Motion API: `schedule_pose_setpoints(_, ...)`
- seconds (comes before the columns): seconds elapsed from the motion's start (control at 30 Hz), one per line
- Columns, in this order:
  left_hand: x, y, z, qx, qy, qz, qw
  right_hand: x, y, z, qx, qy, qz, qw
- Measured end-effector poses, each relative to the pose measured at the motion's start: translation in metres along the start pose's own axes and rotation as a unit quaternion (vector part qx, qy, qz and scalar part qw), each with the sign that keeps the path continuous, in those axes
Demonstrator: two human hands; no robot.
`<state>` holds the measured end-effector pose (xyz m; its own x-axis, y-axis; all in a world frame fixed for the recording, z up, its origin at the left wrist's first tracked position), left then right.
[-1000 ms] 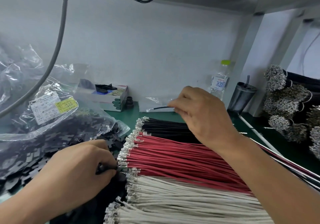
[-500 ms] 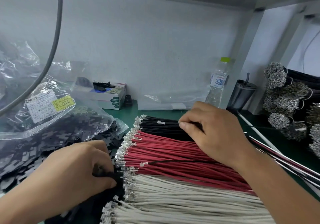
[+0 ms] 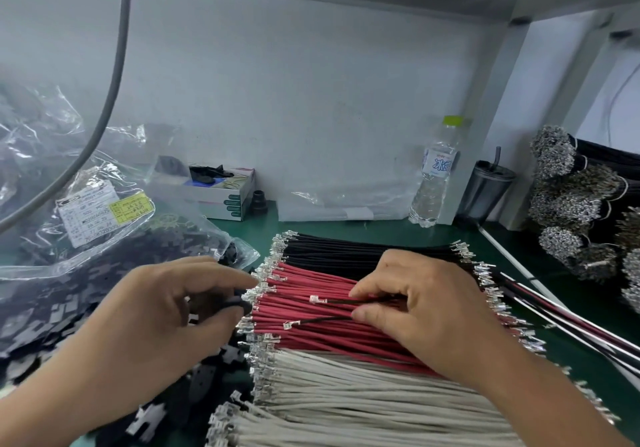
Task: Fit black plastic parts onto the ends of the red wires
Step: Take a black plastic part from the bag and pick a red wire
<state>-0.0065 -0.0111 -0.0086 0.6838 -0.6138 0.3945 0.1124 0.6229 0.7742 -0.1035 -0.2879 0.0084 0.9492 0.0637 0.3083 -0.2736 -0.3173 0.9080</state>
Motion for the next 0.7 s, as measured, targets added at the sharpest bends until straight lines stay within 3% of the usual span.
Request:
schedule_pose_setpoints(0.23,0.003,-0.015,0.01,-0.028,-0.009,0.012,1.0,0.003,-0.012,-0.002,-0.003,-0.01,-0.029,1.0)
schedule_pose_setpoints(0.43,0.004,-0.016,0.006,-0.04,-0.002,0.065,0.997,0.033,0.042,0.002,0.014,-0.017,-0.027,0.999)
schedule_pose_setpoints(0.57,0.005,-0.016,0.007,-0.045,0.027,0.104,0.993,0.081,0.059,0.016,-0.127,-0.037,-0.018,0.991)
schedule_pose_setpoints(0.7,0.005,-0.016,0.008,-0.056,0.045,0.114,0.991,0.113,0.021,0.029,-0.208,-0.058,-0.092,0.972)
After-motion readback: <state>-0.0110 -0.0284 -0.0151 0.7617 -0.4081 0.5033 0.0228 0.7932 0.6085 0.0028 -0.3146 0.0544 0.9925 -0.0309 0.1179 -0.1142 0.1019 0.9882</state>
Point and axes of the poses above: each hand's wrist, its own x-axis towards the middle knuckle, its own y-axis out of the back of the hand, z = x × y, the point moved 2 cm from there along x, towards the middle knuckle, and after that the axes turned 7 degrees about -z, right-handed, at the moved point
